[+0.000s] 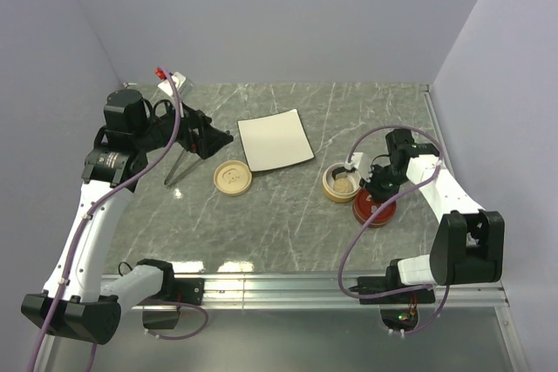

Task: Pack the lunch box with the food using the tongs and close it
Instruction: Put the lid back on the lunch box

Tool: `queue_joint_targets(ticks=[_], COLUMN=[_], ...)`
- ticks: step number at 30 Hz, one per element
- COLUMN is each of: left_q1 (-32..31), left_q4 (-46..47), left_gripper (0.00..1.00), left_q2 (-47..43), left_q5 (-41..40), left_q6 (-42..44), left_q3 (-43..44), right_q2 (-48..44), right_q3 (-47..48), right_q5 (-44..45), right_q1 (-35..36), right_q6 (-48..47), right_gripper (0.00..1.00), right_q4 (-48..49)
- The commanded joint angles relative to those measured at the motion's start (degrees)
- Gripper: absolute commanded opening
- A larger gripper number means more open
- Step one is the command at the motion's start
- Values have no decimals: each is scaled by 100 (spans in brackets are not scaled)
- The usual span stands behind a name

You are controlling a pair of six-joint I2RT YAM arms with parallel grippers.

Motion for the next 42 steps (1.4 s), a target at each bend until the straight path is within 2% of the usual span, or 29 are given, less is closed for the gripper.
queue_joint_targets(ticks=[1,6,9,13,21,26,32,42], left_q1=[7,7,7,7,7,7,7,7], left_q4=[76,94,59,58,67,41,85,85], left_gripper=[100,99,99,99,99,99,99,99], left_q2=[-72,-99,-151,-160,-90,-108,-151,-151], left_q5=[38,30,30,47,91,65,82,109], left_q6=[71,79,97,106,106,141,132,141], left_q3=[-22,-66,-84,-75,22,22,-40,-31], right_q2=[99,161,30,29,363,180,-225,-278], right_q3=[78,-62,-281,-519,-625,-248,-71,254], right_q5=[10,37,36,63,-113,-367,-236,-324], right_q1=[-6,-6,-15,-15,-85,-209,-200,-200], right_q6=[-20,-29,-82,32,208,209,-309,-1136], right_gripper=[19,14,6,0,0,0,0,0], right_q4=[-218,-121,28,213,187,-85,-481,-762])
